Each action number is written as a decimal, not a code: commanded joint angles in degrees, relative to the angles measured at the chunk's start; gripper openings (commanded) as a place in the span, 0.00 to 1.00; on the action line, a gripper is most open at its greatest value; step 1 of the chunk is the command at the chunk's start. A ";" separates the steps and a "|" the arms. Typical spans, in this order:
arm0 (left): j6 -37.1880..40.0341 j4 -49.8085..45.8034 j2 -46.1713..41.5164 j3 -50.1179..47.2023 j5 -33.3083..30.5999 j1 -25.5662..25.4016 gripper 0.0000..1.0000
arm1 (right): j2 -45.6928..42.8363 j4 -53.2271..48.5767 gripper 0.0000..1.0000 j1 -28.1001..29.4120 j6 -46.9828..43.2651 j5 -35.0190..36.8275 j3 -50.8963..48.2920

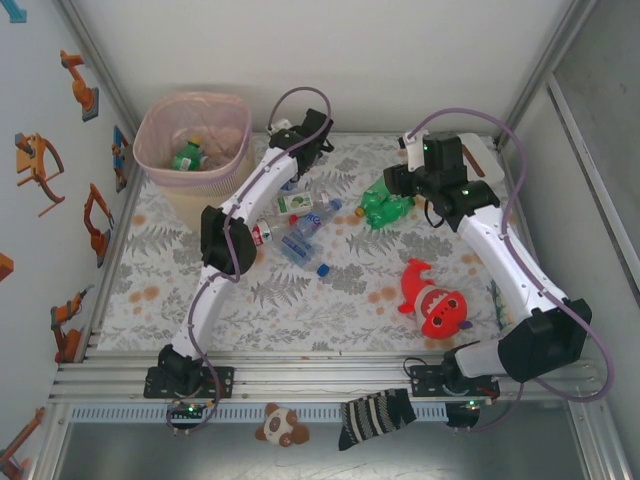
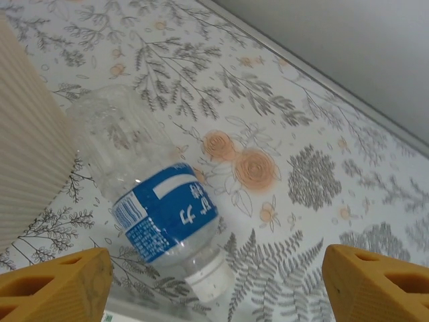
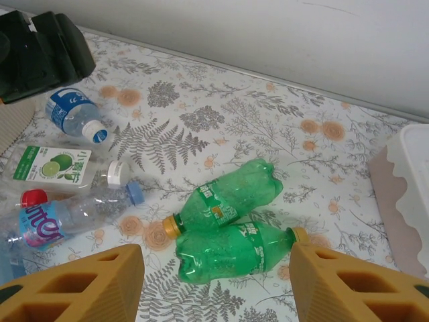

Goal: Put the plastic bottles in the bin

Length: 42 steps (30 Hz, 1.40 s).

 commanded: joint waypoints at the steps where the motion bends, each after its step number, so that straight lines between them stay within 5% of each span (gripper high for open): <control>1: -10.21 -1.20 1.83 -0.71 0.94 0.09 0.85 | -1.90 -0.75 0.59 -0.32 -0.47 1.28 -1.27; 17: -24.43 -2.41 6.32 -1.33 3.76 1.44 0.87 | -2.91 -2.84 0.59 -0.35 -1.83 2.72 -1.67; 42: -20.00 4.66 10.90 -0.95 13.61 5.45 0.74 | -1.99 -2.41 0.58 -0.36 -1.21 3.01 -3.57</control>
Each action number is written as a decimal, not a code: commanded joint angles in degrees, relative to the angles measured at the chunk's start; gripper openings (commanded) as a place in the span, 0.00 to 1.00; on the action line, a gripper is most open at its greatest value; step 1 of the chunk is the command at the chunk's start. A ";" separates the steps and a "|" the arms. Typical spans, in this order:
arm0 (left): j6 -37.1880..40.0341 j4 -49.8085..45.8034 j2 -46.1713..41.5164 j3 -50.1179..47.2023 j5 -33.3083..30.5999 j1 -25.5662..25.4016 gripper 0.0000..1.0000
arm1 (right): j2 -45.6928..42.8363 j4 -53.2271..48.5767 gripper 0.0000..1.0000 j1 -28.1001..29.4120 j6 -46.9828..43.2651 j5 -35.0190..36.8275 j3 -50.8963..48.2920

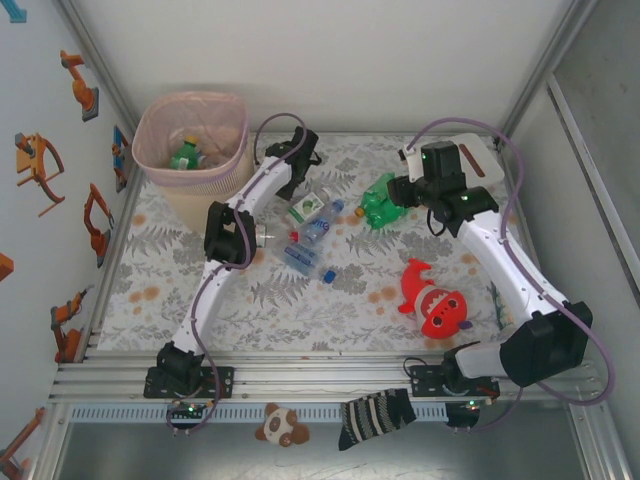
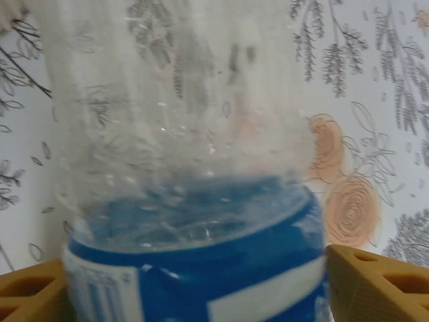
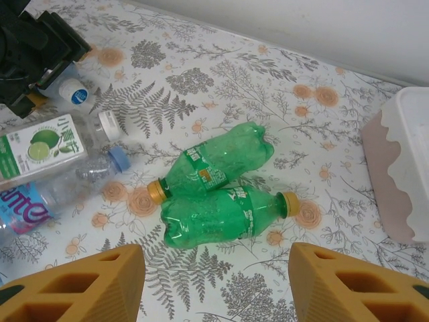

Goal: Put the plastic bottles in the bin

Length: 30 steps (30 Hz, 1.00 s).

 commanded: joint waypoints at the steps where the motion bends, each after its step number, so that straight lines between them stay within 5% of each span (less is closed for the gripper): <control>1: 0.97 -0.16 0.64 -0.11 1.83 0.71 0.72 | -0.59 0.00 0.58 -0.36 0.12 0.80 -0.09; 17: 6.92 4.49 -7.52 -3.32 2.71 -0.52 0.58 | -3.61 -0.47 0.57 -0.31 1.39 1.61 0.00; 30: 28.89 18.72 -19.44 -7.42 11.98 -4.39 0.55 | -8.34 -1.94 0.56 -0.40 1.39 4.61 -0.35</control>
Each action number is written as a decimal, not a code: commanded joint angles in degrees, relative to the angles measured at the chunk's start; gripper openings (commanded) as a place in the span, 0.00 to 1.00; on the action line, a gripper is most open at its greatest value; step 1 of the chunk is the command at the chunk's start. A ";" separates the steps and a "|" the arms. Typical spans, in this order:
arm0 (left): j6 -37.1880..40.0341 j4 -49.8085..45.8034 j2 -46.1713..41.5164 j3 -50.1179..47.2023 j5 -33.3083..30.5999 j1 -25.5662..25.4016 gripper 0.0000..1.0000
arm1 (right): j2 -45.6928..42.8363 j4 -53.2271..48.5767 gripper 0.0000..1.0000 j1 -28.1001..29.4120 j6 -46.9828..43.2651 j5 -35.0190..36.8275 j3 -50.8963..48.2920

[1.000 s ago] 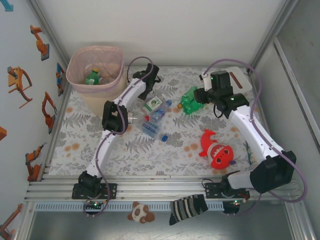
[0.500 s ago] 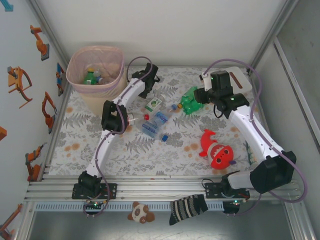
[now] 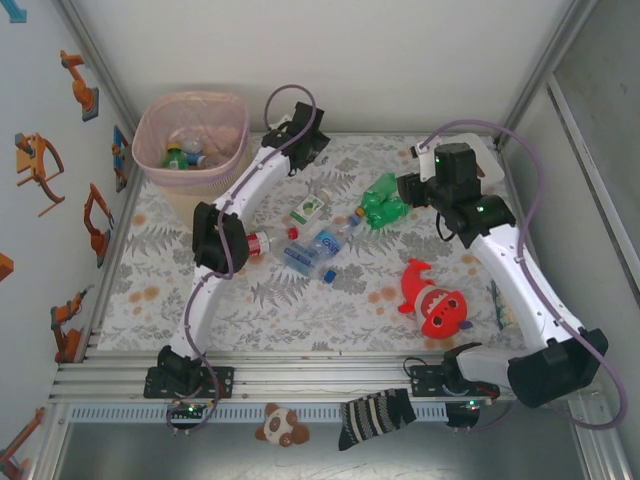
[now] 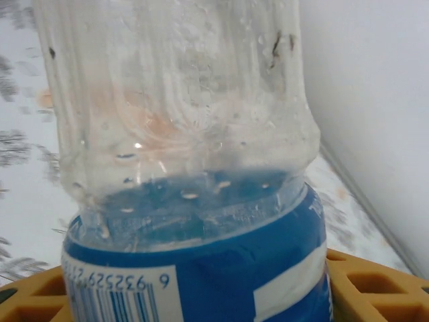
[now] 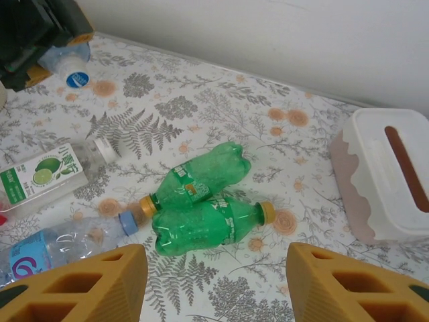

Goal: Put the plastic bottles in the bin

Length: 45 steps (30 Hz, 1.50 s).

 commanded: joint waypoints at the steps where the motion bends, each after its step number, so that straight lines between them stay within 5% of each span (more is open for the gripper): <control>1: 11.32 5.47 -5.32 -0.91 5.09 -0.88 0.55 | -1.93 -1.02 0.56 -0.37 0.89 1.95 -0.30; 10: 29.91 5.83 -15.46 -3.53 15.48 -1.09 0.53 | -3.01 -1.55 0.56 -0.28 1.19 1.96 0.16; 27: 52.88 -16.29 -33.32 -3.64 18.40 5.17 0.48 | -2.23 -2.16 0.56 -0.34 1.59 0.73 1.09; 45: 59.03 -25.70 -40.37 -12.58 27.28 20.16 0.47 | -1.15 -3.31 0.56 -0.10 3.70 -1.57 2.23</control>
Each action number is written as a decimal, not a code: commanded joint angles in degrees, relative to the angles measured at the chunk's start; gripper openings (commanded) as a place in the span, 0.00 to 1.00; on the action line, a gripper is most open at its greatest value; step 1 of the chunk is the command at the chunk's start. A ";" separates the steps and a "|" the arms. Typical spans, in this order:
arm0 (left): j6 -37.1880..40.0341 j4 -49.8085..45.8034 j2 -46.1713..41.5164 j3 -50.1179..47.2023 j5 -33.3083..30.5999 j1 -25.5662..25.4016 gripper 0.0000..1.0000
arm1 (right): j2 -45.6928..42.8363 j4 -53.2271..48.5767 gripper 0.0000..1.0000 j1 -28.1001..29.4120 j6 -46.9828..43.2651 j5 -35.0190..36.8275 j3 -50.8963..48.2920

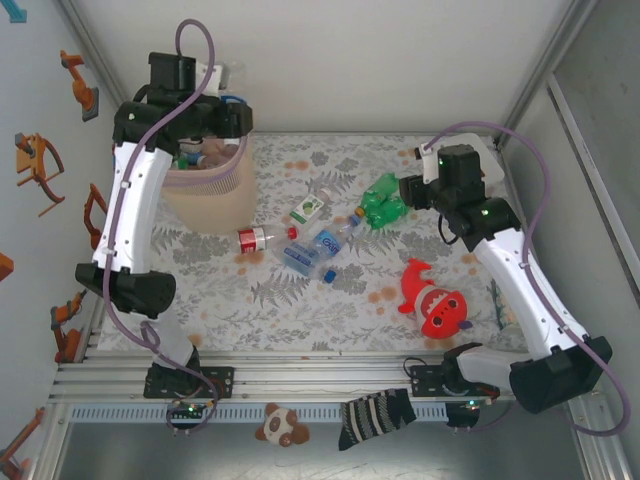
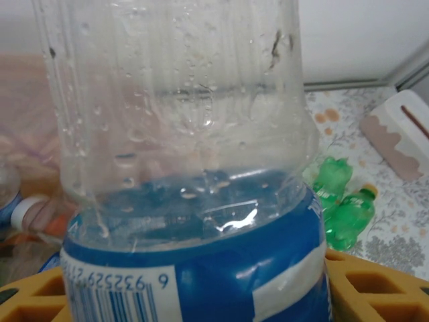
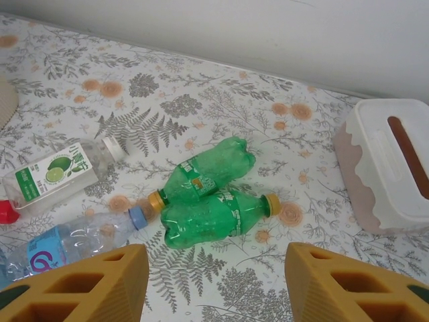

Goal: Put the plastic bottles in the bin

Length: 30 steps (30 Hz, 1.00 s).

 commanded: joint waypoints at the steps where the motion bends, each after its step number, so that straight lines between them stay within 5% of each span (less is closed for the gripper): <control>1: 1.76 -0.95 -2.67 -2.81 4.27 3.11 0.47 | 0.04 -1.26 0.56 -0.05 1.48 -0.61 2.09; 14: 1.37 2.43 -0.70 -12.67 15.03 13.27 0.48 | 0.37 -3.28 0.56 1.97 2.00 0.78 3.05; 30: 4.83 3.59 6.26 -19.19 24.96 13.53 0.59 | 1.34 -3.63 0.56 3.40 1.89 1.59 3.67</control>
